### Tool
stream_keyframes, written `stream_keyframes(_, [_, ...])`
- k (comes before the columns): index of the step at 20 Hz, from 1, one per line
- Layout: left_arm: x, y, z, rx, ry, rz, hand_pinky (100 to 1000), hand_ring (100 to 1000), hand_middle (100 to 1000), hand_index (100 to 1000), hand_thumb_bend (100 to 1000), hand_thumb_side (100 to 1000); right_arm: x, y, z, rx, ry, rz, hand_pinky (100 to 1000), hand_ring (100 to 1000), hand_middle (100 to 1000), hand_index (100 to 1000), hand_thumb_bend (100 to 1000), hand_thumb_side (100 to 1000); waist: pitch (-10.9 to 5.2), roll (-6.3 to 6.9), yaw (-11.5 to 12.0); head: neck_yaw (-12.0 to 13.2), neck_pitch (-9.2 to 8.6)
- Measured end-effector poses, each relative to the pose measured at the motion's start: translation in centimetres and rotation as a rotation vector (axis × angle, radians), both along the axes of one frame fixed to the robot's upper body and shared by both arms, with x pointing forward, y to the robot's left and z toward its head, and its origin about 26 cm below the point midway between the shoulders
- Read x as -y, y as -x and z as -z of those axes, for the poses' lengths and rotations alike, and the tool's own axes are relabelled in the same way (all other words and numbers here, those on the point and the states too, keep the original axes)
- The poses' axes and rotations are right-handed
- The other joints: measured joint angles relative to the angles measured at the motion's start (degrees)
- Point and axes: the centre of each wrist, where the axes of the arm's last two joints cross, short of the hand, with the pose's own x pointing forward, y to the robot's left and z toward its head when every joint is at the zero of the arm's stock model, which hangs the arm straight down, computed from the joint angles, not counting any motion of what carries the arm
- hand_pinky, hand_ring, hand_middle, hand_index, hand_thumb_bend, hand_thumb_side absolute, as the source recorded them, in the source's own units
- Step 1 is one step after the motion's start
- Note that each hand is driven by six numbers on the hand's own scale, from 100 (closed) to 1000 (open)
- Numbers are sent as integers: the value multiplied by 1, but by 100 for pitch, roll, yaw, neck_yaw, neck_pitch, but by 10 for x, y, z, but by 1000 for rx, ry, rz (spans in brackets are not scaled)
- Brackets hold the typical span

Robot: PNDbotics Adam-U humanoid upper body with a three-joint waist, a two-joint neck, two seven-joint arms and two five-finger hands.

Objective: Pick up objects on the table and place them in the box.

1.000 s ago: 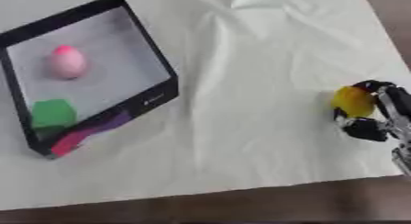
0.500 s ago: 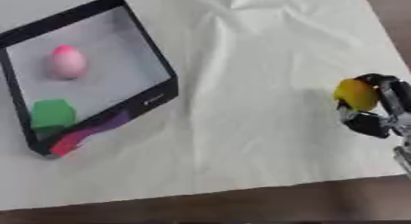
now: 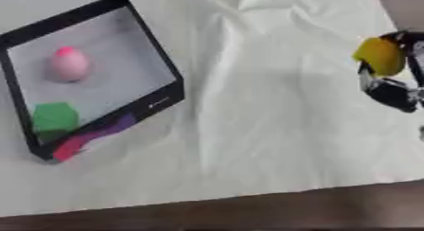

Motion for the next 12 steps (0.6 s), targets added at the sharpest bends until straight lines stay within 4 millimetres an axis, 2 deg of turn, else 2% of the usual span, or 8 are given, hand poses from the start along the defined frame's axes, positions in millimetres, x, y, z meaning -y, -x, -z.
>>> stream_keyframes(3, [1, 0, 0, -4, -9, 9, 717, 595, 783, 837, 393, 511, -31, -14, -62, 96, 48, -194, 799, 586, 591, 717, 108, 100, -96, -1, 73, -82, 0])
stream_keyframes(5, [3, -1, -2, -1, -14, 18, 718, 596, 783, 837, 394, 508, -57, -18, -97, 130, 65, -306, 797, 587, 592, 717, 125, 100, -101, 0, 155, -149, 0])
stream_keyframes(6, [4, -1, -2, -1, -17, 22, 718, 598, 783, 837, 396, 502, -70, -19, -110, 136, 78, -351, 793, 590, 594, 717, 161, 100, -116, 0, 183, -177, 0])
stream_keyframes(9, [5, -1, -6, 9, -27, 25, 719, 601, 784, 837, 399, 496, -106, -20, -133, 104, 138, -446, 790, 590, 593, 715, 182, 100, -202, -1, 255, -260, 0])
stream_keyframes(12, [4, 0, -10, 21, -39, 19, 720, 603, 783, 837, 404, 487, -136, -25, -134, 23, 219, -475, 790, 596, 598, 719, 214, 100, -211, -2, 305, -333, 0])
